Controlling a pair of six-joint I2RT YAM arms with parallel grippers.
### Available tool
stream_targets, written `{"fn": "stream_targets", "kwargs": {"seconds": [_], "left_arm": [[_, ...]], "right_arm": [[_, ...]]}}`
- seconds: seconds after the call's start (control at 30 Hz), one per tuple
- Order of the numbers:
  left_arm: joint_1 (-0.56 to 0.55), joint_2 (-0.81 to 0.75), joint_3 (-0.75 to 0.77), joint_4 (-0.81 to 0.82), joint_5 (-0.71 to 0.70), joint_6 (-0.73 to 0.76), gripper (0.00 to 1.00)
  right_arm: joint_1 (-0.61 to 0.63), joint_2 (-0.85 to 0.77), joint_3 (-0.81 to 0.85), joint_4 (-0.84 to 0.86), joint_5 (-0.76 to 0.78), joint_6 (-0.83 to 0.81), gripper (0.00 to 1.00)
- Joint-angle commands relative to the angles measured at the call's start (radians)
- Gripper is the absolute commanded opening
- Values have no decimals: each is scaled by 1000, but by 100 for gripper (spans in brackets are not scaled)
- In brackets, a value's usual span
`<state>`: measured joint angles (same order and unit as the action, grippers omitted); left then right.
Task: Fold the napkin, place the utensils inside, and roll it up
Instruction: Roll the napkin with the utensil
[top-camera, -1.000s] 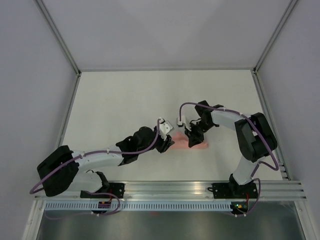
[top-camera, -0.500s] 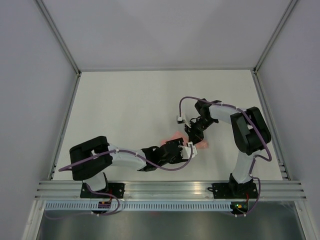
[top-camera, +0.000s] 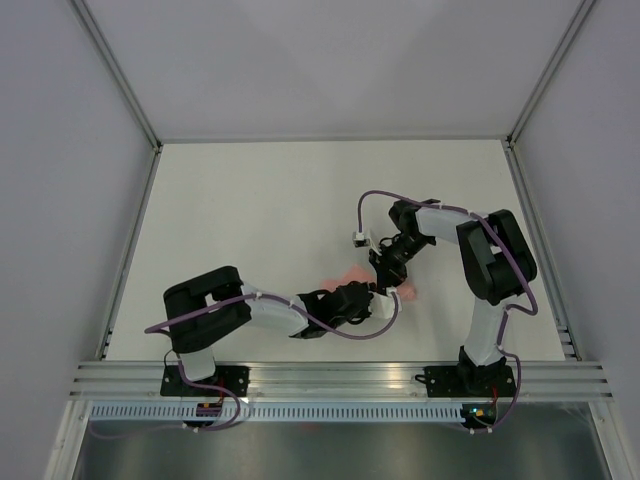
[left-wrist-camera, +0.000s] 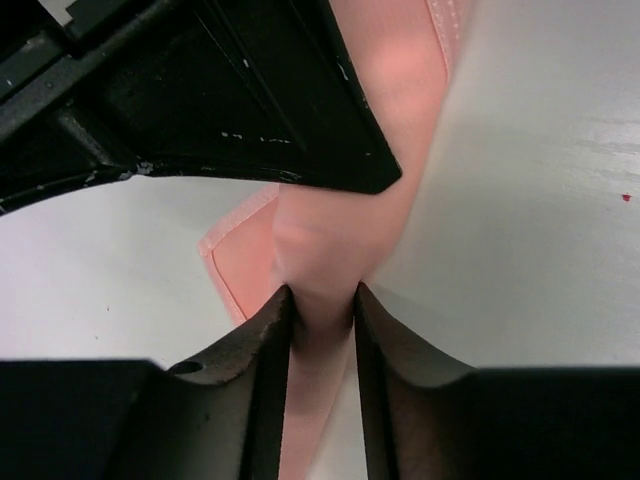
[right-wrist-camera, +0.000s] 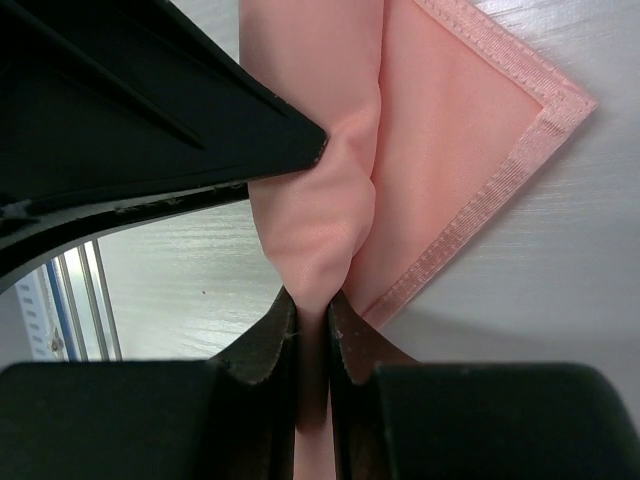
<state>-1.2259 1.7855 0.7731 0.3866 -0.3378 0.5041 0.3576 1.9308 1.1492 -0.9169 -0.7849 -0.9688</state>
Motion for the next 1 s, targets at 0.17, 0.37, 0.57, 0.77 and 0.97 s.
{"fn": "stream_targets", "kwargs": {"seconds": [0.17,0.37,0.57,0.77,0.97], "left_arm": [[31,60,67,-155,154,-52,15],[63,72,104,-259,292,-96,2],[98,69,117,-316,433,-142,2],[126,92,161,-380,526,-177,2],[196,109,225,-505,666,-223,2]], "right_arm": [[6,80,-45,67,159,-45,6],[3,40,-57,96,167,-19,45],[-29,-88,-62,144,153,47,63],[-117,-245,-52,219,90,150,70],[-256,-387,-74,263,-16,205,71]]}}
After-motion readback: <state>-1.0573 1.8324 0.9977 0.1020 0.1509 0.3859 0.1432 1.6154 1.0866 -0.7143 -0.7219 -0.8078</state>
